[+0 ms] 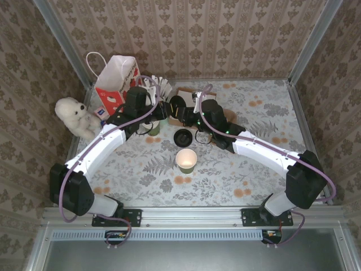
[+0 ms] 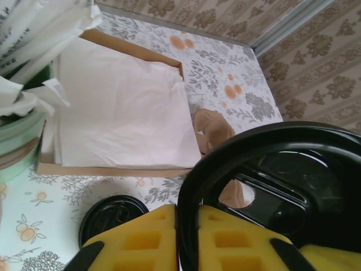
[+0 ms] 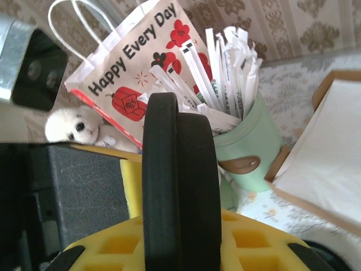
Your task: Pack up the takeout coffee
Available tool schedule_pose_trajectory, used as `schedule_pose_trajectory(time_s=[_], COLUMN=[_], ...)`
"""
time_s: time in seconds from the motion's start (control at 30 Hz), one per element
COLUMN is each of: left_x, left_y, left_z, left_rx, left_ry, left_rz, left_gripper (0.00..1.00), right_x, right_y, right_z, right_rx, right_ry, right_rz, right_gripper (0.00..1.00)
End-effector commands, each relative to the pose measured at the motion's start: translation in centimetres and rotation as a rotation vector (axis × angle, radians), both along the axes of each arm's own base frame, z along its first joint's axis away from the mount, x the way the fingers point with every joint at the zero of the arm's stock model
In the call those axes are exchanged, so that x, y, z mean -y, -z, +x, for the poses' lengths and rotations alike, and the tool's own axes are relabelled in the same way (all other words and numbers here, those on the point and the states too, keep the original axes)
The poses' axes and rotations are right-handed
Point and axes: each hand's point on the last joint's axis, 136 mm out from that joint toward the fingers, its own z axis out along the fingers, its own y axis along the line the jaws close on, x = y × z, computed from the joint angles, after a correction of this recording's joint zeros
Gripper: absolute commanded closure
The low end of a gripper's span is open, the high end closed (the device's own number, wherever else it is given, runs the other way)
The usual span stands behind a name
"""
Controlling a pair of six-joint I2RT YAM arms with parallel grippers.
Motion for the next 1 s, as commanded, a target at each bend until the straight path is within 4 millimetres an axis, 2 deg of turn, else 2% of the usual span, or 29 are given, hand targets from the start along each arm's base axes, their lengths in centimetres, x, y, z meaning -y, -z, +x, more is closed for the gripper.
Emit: schedule_pose_trajectory(time_s=[0.0, 0.07, 0.1, 0.2, 0.27, 0.37, 0.43, 0.57, 0.67, 0.73, 0.87, 0.97], left_x=[-0.7, -2.1, -2.9, -5.3, -6.9, -9.2, -10.0, -10.4, -10.0, -9.4, -8.4, -8.5], left_y=[-4.3, -5.2, -5.5, -5.7, -5.9, -6.3, -6.6, -8.2, -9.3, -10.1, -11.3, -11.5], left_z=[-1.2, -2.0, -2.5, -3.4, -3.5, -3.1, -2.9, -3.3, -3.5, -3.6, -4.2, -4.1], left_rx=[0.074, 0.118, 0.153, 0.227, 0.247, 0.246, 0.232, 0.210, 0.188, 0.151, 0.064, 0.036], left_ry=[0.072, 0.081, 0.087, 0.049, 0.009, -0.080, -0.103, -0.081, -0.049, -0.013, 0.074, 0.095], left_rz=[-0.078, -0.082, -0.071, -0.025, -0.020, -0.018, -0.025, -0.029, -0.036, -0.048, -0.040, 0.002], left_gripper=[0.58, 0.44, 0.38, 0.27, 0.22, 0.08, 0.00, 0.00, 0.00, 0.00, 0.00, 0.00], right_x=[1.2, 1.9, 2.4, 3.2, 3.3, 3.3, 3.1, 2.8, 1.5, 0.2, -2.2, -3.1], right_y=[-5.0, -5.6, -6.9, -8.0, -8.5, -10.1, -10.4, -11.3, -11.6, -11.1, -8.9, -8.7], right_z=[-0.9, -1.0, -1.4, -1.5, -1.7, -2.1, -2.3, -2.8, -3.5, -3.9, -4.8, -5.7], right_rx=[0.239, 0.332, 0.403, 0.541, 0.623, 0.770, 0.864, 1.001, 1.119, 1.232, 1.483, 1.657], right_ry=[-0.048, -0.060, -0.067, -0.097, -0.119, -0.136, -0.168, -0.190, -0.225, -0.252, -0.317, -0.332], right_rz=[-0.178, -0.302, -0.357, -0.565, -0.691, -0.833, -0.948, -1.122, -1.201, -1.328, -1.617, -1.714], right_gripper=[0.87, 0.87, 0.87, 0.88, 0.88, 0.87, 0.87, 0.87, 0.87, 0.87, 0.87, 0.87])
